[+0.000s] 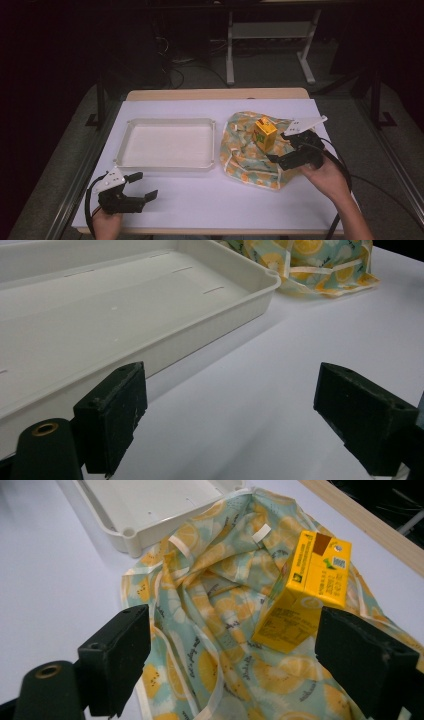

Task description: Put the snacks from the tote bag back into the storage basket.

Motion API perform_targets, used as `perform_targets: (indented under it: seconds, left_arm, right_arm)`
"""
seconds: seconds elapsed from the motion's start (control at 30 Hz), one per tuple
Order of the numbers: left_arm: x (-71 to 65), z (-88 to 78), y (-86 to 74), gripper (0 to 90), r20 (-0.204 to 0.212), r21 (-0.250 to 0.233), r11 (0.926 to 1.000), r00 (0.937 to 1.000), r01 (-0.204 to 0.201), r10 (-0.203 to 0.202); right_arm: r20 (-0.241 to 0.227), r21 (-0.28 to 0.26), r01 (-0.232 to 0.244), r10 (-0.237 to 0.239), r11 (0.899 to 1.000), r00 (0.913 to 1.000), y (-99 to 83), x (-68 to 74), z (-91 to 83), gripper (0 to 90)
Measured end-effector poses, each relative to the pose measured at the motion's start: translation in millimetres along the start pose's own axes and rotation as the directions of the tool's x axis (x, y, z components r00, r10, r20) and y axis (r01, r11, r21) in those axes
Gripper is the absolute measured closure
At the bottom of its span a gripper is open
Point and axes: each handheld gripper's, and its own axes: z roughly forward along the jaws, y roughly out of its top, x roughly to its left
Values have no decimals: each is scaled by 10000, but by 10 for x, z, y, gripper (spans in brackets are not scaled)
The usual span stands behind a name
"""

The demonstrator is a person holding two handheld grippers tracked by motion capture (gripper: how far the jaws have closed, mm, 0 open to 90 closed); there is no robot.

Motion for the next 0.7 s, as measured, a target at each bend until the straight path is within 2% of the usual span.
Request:
perform_targets:
  seconds: [0.1,0.17,0.27,0.33,0.6,0.7]
  left_arm:
    - [-4,-7,5,134,-113,-16,10000,9999,41,-42]
    - [-2,-3,9,134,-101,3,10000,9999,-20,20]
    - [-11,11,6,134,-31,42,10000,10000,59,-59]
    - [-13,15,8,134,14,23,10000,10000,14,-14]
    - [-13,8,12,134,52,28,10000,10000,-15,15]
    - [-14,7,14,134,49,12,10000,10000,8,-8]
  right_arm:
    - [74,93,159,-159,9998,9998,60,-16,23,142]
    - [79,320,152,-155,9994,9998,119,-45,66,142]
    - [40,375,165,-166,9992,9999,137,-62,84,142]
    - [32,596,133,-135,9981,9999,171,-102,130,143]
    - [86,931,-91,84,9956,9999,252,-209,204,142]
    - [154,1173,-25,7,9931,9999,303,-241,227,142]
